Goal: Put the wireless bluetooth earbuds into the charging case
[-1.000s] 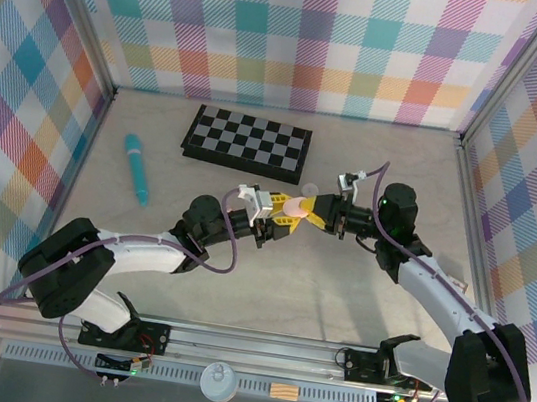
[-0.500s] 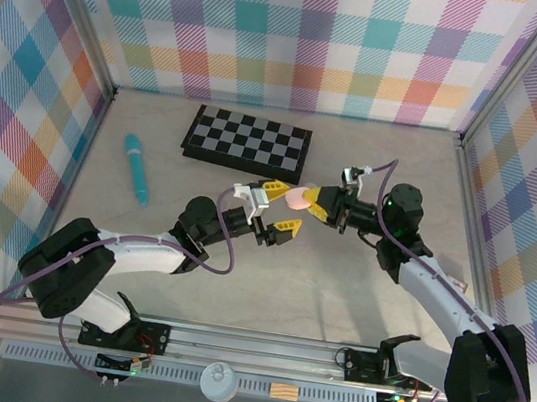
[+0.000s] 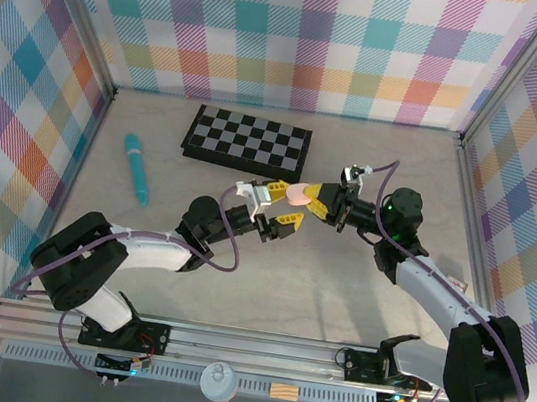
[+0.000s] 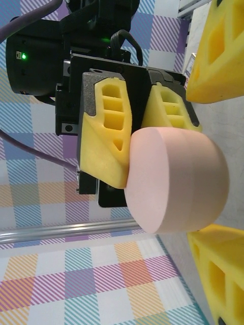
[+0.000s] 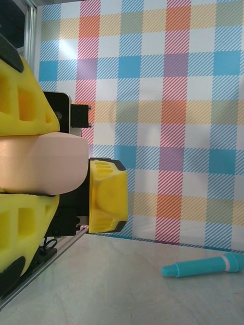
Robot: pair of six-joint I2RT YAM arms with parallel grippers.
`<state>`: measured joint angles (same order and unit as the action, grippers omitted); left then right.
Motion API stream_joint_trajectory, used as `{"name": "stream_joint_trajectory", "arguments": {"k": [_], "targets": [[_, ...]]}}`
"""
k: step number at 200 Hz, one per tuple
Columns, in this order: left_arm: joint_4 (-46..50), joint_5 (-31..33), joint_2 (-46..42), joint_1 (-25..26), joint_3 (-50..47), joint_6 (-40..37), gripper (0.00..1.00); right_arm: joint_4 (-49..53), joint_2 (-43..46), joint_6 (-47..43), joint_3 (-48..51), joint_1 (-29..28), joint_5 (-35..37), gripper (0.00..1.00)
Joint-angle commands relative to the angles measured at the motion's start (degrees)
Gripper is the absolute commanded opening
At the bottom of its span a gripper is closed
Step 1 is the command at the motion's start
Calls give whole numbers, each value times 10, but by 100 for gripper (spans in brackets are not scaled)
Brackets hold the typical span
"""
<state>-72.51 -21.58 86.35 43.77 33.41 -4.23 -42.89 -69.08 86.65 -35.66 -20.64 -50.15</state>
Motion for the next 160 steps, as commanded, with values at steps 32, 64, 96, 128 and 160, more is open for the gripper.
{"name": "stream_joint_trajectory", "arguments": {"k": [32,64,96,128,160], "targets": [[-36,-15,6,-5,25,17,61,-10,-2,-15,-4,-10,-8,8],[-36,-24,9,-6,28,18,55,-18,-2,-10,-6,-10,-7,8],[-36,-27,12,-6,26,17,56,-22,0,-6,-8,-11,-7,8],[-37,-31,12,-6,27,16,54,-18,0,-8,-13,-12,-9,7],[-37,-32,9,-7,29,16,44,-6,1,-15,-14,-14,-9,7]]}}
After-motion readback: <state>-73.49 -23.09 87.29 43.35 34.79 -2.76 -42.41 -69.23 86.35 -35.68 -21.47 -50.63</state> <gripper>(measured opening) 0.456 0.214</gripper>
